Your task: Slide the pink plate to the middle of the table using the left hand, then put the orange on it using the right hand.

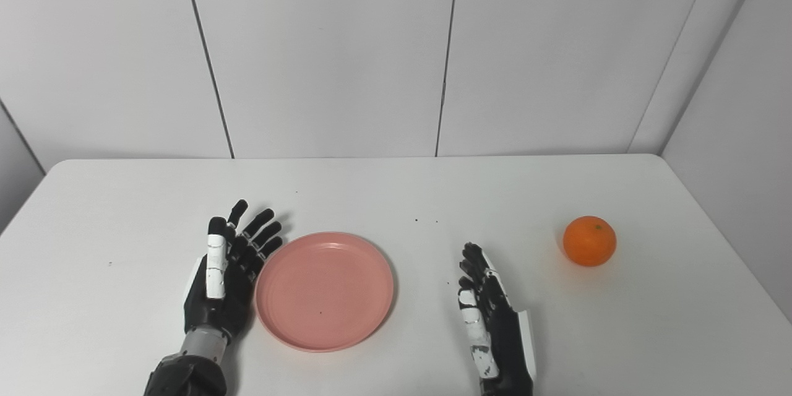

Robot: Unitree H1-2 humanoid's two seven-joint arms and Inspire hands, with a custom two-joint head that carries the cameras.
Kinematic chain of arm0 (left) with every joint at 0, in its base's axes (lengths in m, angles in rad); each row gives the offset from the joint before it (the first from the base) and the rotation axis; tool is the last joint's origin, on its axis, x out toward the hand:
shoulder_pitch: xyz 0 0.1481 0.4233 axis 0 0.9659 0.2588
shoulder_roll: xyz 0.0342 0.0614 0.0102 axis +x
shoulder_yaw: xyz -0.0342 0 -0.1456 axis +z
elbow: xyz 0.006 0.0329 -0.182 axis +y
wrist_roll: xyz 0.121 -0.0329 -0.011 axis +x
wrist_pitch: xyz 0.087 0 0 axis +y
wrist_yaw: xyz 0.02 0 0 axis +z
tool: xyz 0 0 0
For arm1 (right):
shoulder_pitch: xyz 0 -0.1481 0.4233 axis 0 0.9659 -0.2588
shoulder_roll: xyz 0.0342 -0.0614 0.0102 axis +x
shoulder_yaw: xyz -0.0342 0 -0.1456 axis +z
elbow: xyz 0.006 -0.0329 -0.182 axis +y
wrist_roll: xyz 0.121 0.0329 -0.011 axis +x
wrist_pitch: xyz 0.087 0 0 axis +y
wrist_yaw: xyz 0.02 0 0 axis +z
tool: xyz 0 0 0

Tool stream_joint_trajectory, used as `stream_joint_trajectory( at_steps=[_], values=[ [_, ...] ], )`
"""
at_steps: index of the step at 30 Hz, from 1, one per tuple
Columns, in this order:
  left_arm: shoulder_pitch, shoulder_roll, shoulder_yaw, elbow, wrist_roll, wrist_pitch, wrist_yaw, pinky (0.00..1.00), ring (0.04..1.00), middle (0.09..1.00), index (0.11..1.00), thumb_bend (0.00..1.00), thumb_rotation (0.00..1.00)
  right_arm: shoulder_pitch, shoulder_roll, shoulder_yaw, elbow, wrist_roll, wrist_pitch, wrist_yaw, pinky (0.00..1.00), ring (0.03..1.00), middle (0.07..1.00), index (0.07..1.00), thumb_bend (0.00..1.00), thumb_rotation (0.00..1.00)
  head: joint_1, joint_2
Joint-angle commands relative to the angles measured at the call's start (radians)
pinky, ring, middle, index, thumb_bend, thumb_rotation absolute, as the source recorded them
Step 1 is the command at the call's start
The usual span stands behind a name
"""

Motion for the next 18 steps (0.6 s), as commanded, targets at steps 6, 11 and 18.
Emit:
stream_joint_trajectory(
  at_steps=[6,11,18],
  values=[
    [-0.004,-0.005,0.006,0.016,-0.005,0.014,-0.003,0.88,0.856,0.851,0.958,0.89,0.84,-0.049,-0.094,-0.024,-0.102,-0.222,0.079,-0.019,0.86,0.859,0.889,0.884,0.82,0.94,0.000,-0.002],
    [-0.001,-0.010,0.006,0.016,0.000,0.015,0.004,0.86,0.842,0.832,0.947,0.89,0.83,-0.102,-0.176,-0.039,-0.144,-0.390,0.092,-0.030,0.80,0.850,0.866,0.847,0.82,0.92,0.001,-0.001],
    [0.000,-0.009,0.008,0.013,0.001,0.021,0.005,0.86,0.837,0.830,0.941,0.89,0.83,-0.184,-0.262,-0.081,-0.146,-0.487,0.095,-0.047,0.76,0.828,0.844,0.806,0.86,0.86,0.002,-0.001]
  ],
)
